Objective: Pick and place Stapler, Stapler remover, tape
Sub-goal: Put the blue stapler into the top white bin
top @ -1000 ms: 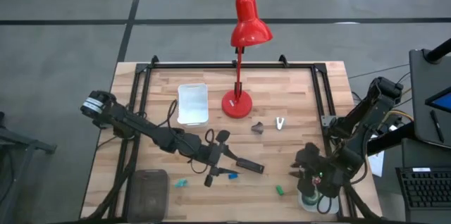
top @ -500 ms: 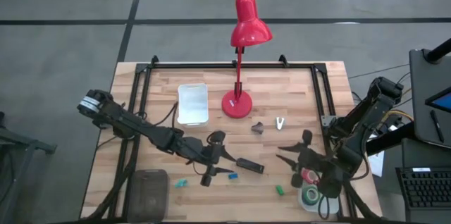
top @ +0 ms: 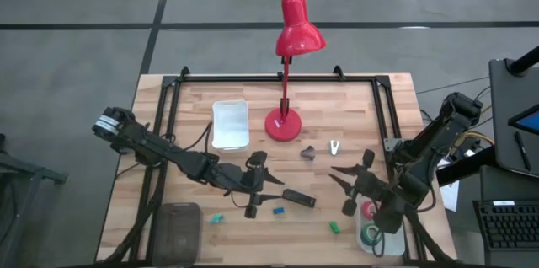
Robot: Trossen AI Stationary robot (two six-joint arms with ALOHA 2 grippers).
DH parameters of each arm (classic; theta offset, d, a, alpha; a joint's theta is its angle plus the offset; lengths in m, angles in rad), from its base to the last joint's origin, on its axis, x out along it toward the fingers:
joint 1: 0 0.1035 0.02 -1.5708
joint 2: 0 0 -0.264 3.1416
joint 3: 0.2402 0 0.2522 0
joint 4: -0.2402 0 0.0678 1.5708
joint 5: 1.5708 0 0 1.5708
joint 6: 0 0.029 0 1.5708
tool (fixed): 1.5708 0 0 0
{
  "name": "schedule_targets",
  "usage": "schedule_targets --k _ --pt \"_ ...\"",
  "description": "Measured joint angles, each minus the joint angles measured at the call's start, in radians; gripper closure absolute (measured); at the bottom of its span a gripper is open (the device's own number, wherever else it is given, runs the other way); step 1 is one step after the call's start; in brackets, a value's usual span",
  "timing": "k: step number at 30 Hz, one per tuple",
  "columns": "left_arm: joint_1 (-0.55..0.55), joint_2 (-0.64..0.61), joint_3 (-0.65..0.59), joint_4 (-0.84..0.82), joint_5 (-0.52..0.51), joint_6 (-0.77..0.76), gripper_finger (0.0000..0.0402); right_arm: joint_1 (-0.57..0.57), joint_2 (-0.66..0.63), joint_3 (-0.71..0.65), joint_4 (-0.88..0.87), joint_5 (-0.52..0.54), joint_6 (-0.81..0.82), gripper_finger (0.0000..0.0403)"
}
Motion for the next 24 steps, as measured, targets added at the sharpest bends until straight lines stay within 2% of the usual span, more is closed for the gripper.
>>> schedule_targets --k 15,24 --pt "0.000 0.000 0.000 0.023 -0.012 0.001 0.0223 -0.014 0.001 -0.037 0.006 -0.009 0.062 0.0335" --pt "0.000 0.010 0.000 0.027 -0.012 0.001 0.0223 -0.016 0.001 -0.040 0.008 -0.009 0.082 0.0326"
